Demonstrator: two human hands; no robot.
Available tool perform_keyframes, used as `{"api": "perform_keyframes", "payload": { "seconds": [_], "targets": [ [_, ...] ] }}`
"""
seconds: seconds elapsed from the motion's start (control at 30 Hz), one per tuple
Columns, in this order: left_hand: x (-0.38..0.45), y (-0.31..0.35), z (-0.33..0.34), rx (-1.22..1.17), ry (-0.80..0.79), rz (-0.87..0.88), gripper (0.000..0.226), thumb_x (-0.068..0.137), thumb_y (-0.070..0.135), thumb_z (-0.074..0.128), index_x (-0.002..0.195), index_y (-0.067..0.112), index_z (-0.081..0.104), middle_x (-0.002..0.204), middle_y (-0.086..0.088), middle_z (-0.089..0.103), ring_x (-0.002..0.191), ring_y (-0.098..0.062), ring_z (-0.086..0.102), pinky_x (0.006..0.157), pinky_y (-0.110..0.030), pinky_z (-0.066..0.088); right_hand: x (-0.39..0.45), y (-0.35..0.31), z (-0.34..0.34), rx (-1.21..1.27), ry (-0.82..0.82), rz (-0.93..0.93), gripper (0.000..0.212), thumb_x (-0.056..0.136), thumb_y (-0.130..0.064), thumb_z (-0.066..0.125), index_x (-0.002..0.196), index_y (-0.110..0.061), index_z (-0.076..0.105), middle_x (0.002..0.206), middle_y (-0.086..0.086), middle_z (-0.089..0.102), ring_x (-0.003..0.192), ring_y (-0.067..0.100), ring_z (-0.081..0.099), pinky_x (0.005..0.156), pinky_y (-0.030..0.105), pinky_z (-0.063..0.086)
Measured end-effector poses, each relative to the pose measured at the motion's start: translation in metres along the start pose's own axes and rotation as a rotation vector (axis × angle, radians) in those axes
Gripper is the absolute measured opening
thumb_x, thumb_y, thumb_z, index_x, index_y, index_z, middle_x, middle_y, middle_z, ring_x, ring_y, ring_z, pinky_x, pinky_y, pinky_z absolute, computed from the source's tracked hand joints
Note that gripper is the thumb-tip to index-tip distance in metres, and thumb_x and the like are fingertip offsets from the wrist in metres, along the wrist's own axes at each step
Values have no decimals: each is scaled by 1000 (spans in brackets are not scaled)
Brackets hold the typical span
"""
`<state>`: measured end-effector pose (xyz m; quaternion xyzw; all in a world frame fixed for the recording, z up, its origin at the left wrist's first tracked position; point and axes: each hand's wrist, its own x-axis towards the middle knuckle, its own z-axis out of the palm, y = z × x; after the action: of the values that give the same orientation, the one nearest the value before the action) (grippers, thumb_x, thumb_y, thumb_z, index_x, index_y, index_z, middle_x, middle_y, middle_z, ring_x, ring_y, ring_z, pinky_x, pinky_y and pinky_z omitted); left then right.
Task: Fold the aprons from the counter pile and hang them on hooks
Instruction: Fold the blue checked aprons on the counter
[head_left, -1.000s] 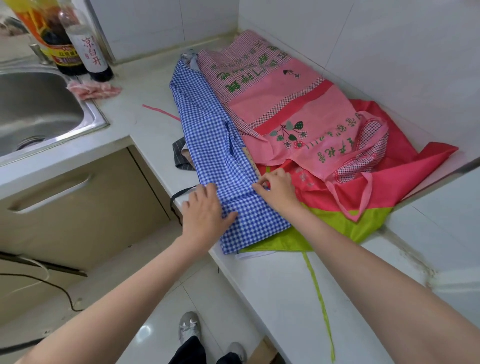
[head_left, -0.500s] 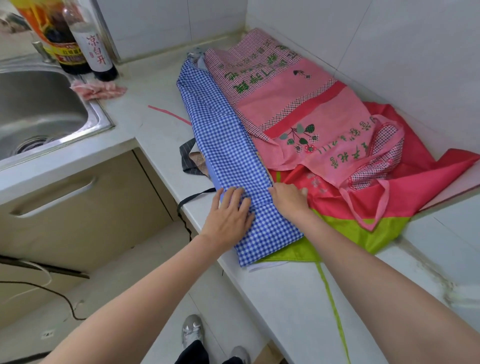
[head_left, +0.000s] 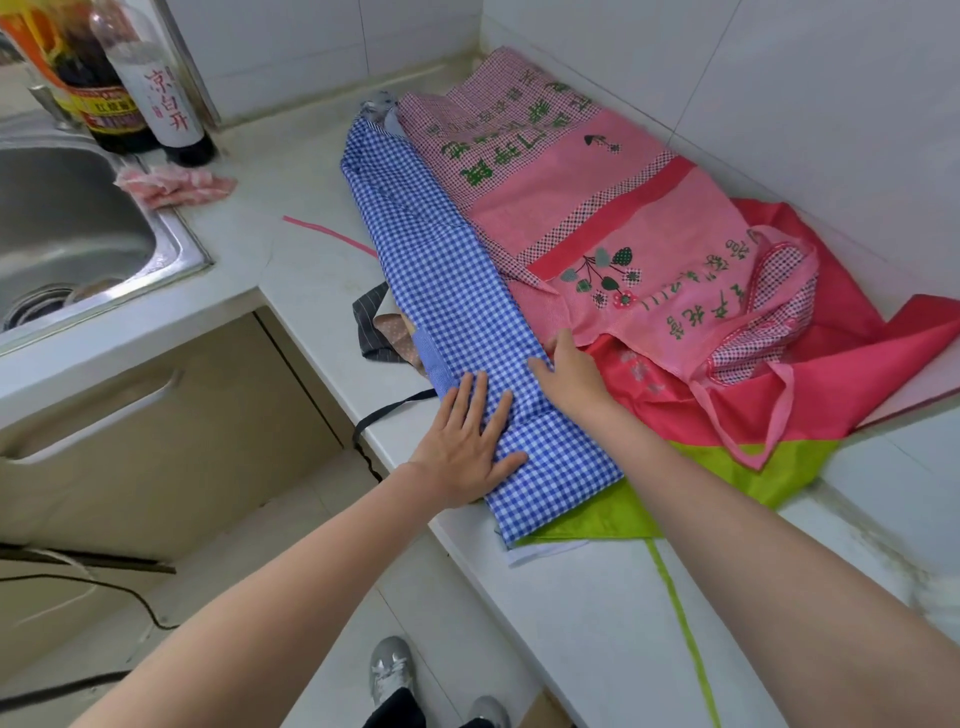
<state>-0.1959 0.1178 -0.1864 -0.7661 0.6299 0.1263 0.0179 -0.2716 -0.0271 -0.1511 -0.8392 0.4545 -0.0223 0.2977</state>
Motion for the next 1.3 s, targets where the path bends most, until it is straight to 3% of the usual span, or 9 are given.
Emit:
{"api": "perform_keyframes", "payload": {
  "seconds": [0.13,0.3,0.43,0.67,0.9,1.0,1.1,1.23,1.3],
  "targets": [
    [2,-3,2,-4,-20,34,102,48,65,-50,136,19,-27,154,-19,-17,142,-35,-17,113,-42,-15,6,-6,-3,-211,34,-83,23,97,-3,39,119,-3,36,74,3,49,76,28,53,68,41,41],
    [4,-7,5,-5,-50,90,95,49,63,-51,134,27,-30,155,-14,-18,143,-34,-18,115,-44,-11,-3,2,-3,-544,132,-272,40,86,8,47,124,-4,41,116,11,52,107,27,49,92,38,39],
    [2,-7,-6,29,-56,118,84,67,66,-28,143,32,-19,157,-15,-13,144,-35,-9,116,-46,-3,-22,6,-11,-556,-41,-670,10,92,-10,50,101,-8,55,98,5,57,93,22,53,80,33,41],
    [7,-20,-8,48,-50,167,113,48,68,-50,146,46,1,159,-9,-3,143,-34,6,114,-48,8,-38,38,-26,-497,-398,-250,28,98,-44,38,95,-19,50,98,-4,52,100,19,50,89,39,38],
    [12,-24,-18,11,-88,217,106,56,73,-39,145,50,13,159,1,-1,140,-27,12,111,-44,13,-33,38,-47,-82,-468,-2,11,93,-14,53,102,-15,58,88,-8,55,75,6,52,63,15,40],
    [17,-30,-24,-27,-39,262,86,78,74,-11,141,40,37,150,-5,29,127,-29,34,104,-45,32,-26,41,-39,-135,-466,-13,16,93,-13,50,108,-16,57,114,5,59,103,25,58,89,38,47],
    [15,-28,-20,-74,220,370,38,89,38,43,111,15,64,101,-8,59,84,-23,57,71,-33,54,-25,42,-30,-340,-465,-119,28,95,-14,46,123,-10,48,124,9,53,108,25,52,88,36,42],
    [15,-22,-16,-24,13,346,42,90,6,52,132,8,47,123,-10,51,109,-26,54,97,-31,43,-41,43,-28,-740,-59,-637,40,77,-8,62,116,-11,54,115,6,51,104,24,49,83,35,43],
    [14,-23,-12,-64,89,387,41,79,4,67,119,5,58,110,-10,60,95,-25,62,86,-29,49,-50,49,-26,-739,-146,-818,45,73,-13,60,118,-8,56,122,9,54,113,27,50,93,39,44]
  ]
}}
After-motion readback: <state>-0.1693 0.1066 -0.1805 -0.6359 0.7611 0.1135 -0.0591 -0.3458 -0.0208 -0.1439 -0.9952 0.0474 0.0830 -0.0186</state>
